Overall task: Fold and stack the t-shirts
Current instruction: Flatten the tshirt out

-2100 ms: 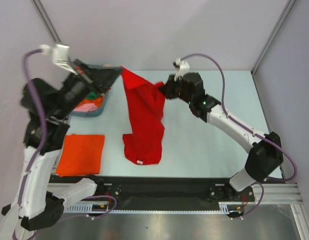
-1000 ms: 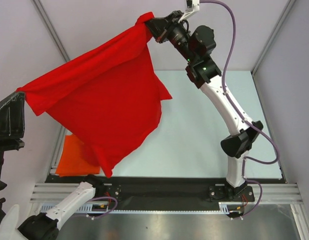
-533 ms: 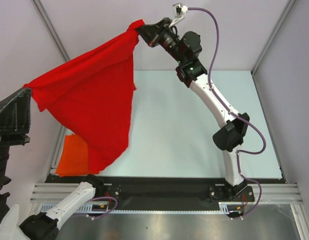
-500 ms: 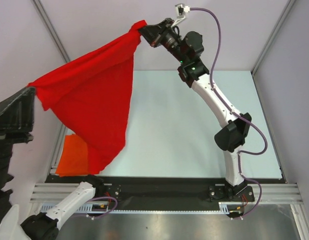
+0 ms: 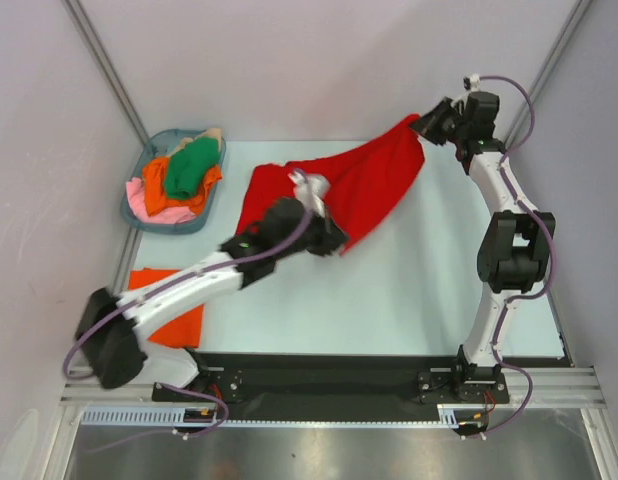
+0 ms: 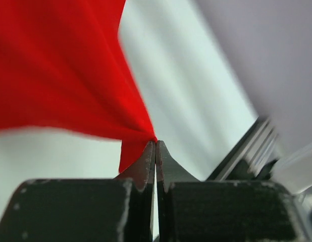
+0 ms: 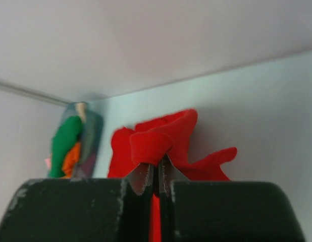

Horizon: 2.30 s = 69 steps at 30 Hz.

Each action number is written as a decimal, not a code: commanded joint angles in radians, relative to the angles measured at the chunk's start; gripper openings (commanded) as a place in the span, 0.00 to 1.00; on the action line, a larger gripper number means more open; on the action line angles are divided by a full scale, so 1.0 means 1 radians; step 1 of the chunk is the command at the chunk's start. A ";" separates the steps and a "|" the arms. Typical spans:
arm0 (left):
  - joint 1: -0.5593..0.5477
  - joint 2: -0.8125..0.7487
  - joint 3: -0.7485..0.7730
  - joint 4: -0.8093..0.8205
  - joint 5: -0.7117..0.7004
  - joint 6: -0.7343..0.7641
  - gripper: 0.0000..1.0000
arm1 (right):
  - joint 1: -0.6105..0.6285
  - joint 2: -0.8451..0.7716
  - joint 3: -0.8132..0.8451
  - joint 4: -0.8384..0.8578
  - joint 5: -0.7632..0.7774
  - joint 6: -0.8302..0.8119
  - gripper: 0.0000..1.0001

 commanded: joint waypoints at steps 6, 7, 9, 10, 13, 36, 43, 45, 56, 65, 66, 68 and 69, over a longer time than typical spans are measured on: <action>-0.275 0.429 0.128 0.182 -0.083 -0.094 0.01 | -0.119 0.126 0.095 -0.404 0.094 -0.188 0.01; -0.278 0.460 0.150 0.182 -0.072 -0.098 0.00 | -0.122 0.123 0.095 -0.418 0.109 -0.205 0.02; -0.286 0.540 0.173 0.185 -0.041 -0.108 0.00 | -0.127 0.123 0.095 -0.459 0.177 -0.225 0.02; -0.290 0.564 0.197 0.181 -0.027 -0.109 0.00 | -0.127 0.123 0.098 -0.473 0.198 -0.246 0.02; -0.310 0.618 0.239 0.175 0.005 -0.114 0.00 | -0.128 0.132 0.100 -0.510 0.260 -0.280 0.02; 0.102 -0.168 -0.229 -0.155 -0.147 0.052 0.81 | 0.094 -0.353 -0.469 -0.455 0.503 -0.254 0.68; 0.331 -0.117 -0.217 -0.295 -0.335 0.011 0.71 | 0.159 -0.498 -0.891 -0.245 0.461 -0.163 0.57; 0.398 -0.092 -0.229 -0.267 -0.360 -0.040 0.67 | 0.154 -0.521 -0.964 -0.200 0.453 -0.140 0.54; 0.570 0.109 -0.304 -0.088 -0.164 -0.190 0.58 | 0.011 -0.526 -1.054 -0.139 0.341 -0.137 0.52; 0.546 -0.122 -0.486 -0.006 -0.098 -0.192 0.55 | 0.033 -0.482 -1.115 -0.079 0.329 -0.099 0.39; 0.544 -0.147 -0.497 -0.005 -0.072 -0.186 0.55 | 0.033 -0.483 -1.132 -0.078 0.335 -0.094 0.39; 0.541 -0.208 -0.516 -0.014 -0.066 -0.172 0.55 | 0.027 -0.485 -1.153 -0.061 0.347 -0.078 0.20; 0.541 -0.230 -0.516 -0.035 -0.063 -0.167 0.55 | 0.022 -0.494 -1.161 -0.061 0.347 -0.076 0.17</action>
